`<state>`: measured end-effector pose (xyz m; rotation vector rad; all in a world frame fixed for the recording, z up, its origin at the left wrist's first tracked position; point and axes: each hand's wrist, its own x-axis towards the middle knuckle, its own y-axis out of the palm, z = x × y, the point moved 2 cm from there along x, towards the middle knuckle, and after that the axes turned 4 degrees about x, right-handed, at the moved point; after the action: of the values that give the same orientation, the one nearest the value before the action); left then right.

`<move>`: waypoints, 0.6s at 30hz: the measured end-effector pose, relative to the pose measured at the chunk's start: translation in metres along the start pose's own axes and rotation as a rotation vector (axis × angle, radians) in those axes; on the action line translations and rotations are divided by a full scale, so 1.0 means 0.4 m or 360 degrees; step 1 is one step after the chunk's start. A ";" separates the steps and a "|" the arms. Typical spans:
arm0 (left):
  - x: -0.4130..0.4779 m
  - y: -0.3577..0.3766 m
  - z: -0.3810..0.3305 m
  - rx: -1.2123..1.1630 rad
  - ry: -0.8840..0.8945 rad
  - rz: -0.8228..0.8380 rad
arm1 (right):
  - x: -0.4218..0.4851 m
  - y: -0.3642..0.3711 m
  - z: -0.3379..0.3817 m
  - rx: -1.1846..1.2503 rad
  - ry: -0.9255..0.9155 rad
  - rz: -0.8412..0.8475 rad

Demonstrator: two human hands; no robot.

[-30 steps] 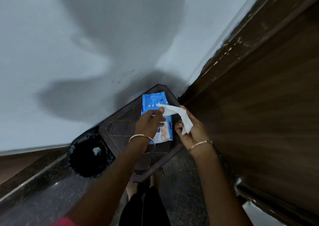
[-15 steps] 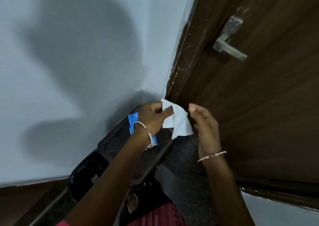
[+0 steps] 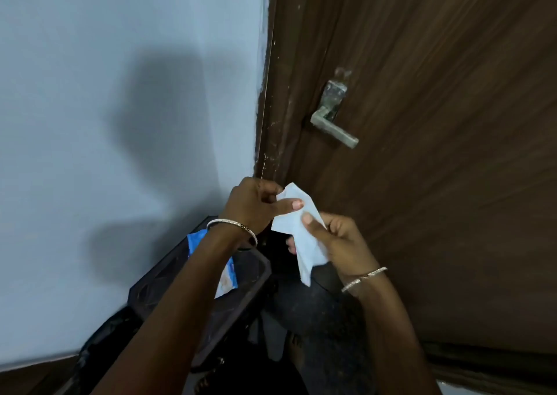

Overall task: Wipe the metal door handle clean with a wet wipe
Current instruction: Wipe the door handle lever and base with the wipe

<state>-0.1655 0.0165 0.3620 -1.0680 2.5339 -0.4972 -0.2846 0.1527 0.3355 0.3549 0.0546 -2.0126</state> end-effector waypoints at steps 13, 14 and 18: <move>0.141 0.124 -0.091 -0.0516 -0.0388 -0.0486 | 0.116 -0.299 0.218 -0.0008 -0.0631 -0.0961; 0.145 0.137 -0.092 -0.0584 -0.0461 -0.0496 | 0.119 -0.305 0.232 -0.0350 -0.0868 -0.1066; 0.178 0.200 -0.115 -0.0948 -0.0637 -0.0382 | 0.160 -0.273 0.247 -0.0982 -0.1289 -0.1142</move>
<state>-0.2813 0.0250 0.3544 -1.5025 2.2387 0.4186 -0.4297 0.1275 0.3996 -1.0008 0.3172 -2.5457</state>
